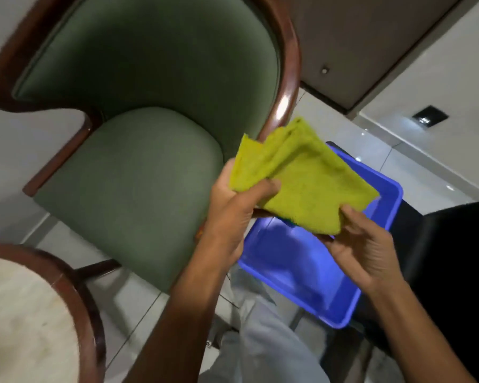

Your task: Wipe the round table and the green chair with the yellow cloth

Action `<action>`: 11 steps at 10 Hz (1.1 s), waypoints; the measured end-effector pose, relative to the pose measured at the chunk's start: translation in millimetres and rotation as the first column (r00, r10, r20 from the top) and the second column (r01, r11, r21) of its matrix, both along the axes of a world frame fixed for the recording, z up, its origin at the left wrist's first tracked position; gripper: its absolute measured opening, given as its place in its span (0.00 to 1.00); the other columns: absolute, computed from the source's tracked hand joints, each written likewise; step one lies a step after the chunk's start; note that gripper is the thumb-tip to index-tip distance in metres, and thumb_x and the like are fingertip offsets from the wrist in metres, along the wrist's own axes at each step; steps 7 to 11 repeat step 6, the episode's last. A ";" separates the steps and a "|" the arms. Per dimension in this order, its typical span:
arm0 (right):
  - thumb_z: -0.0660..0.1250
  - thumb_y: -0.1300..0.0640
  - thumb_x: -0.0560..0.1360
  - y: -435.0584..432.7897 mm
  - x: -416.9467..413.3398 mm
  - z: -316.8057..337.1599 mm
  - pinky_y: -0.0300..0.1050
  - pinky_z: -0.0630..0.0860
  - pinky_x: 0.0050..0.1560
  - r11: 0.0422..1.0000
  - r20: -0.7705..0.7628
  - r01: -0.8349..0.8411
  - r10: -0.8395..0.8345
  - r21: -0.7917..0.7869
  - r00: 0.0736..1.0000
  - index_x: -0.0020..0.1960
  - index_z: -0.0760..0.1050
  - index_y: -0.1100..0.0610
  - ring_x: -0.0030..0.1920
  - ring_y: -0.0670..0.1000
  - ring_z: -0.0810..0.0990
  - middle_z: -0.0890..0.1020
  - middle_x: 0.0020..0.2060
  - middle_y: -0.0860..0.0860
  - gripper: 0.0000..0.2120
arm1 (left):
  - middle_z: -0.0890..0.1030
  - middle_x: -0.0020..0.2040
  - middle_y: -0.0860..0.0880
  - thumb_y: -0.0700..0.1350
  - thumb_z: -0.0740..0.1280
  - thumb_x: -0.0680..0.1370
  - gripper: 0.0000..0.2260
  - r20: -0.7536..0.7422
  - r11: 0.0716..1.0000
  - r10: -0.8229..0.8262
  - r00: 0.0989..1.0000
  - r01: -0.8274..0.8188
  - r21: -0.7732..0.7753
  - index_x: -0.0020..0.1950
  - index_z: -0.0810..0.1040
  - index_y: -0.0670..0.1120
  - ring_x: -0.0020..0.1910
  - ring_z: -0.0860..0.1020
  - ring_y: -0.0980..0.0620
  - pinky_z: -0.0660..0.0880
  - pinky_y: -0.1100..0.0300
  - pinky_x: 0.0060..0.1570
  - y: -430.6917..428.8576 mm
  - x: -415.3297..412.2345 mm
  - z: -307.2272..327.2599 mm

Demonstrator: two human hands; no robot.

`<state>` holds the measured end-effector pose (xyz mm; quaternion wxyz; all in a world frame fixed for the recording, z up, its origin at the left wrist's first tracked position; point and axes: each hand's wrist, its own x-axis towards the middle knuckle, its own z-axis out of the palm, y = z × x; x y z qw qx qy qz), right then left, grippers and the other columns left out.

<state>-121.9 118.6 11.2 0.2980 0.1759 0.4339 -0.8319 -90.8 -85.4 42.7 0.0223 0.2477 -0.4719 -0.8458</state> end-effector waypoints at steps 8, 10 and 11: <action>0.73 0.49 0.69 80.1 89.8 -125.2 0.56 0.72 0.54 -0.547 0.439 -0.072 0.579 0.834 0.687 0.69 0.65 0.57 0.60 0.63 0.75 0.74 0.59 0.60 0.34 | 0.67 0.71 0.46 0.38 0.64 0.73 0.31 0.583 0.049 -0.389 0.714 0.648 -0.760 0.75 0.60 0.50 0.68 0.66 0.44 0.68 0.48 0.64 102.5 77.3 -135.5; 0.73 0.49 0.69 80.1 89.8 -125.2 0.56 0.72 0.54 -0.547 0.439 -0.072 0.579 0.834 0.687 0.69 0.65 0.57 0.60 0.63 0.75 0.74 0.59 0.60 0.34 | 0.67 0.71 0.46 0.38 0.64 0.73 0.31 0.583 0.049 -0.389 0.714 0.648 -0.760 0.75 0.60 0.50 0.68 0.66 0.44 0.68 0.48 0.64 102.5 77.3 -135.5; 0.73 0.49 0.69 80.1 89.8 -125.2 0.56 0.72 0.54 -0.547 0.439 -0.072 0.579 0.834 0.687 0.69 0.65 0.57 0.60 0.63 0.75 0.74 0.59 0.60 0.34 | 0.67 0.71 0.46 0.38 0.64 0.73 0.31 0.583 0.049 -0.389 0.714 0.648 -0.760 0.75 0.60 0.50 0.68 0.66 0.44 0.68 0.48 0.64 102.5 77.3 -135.5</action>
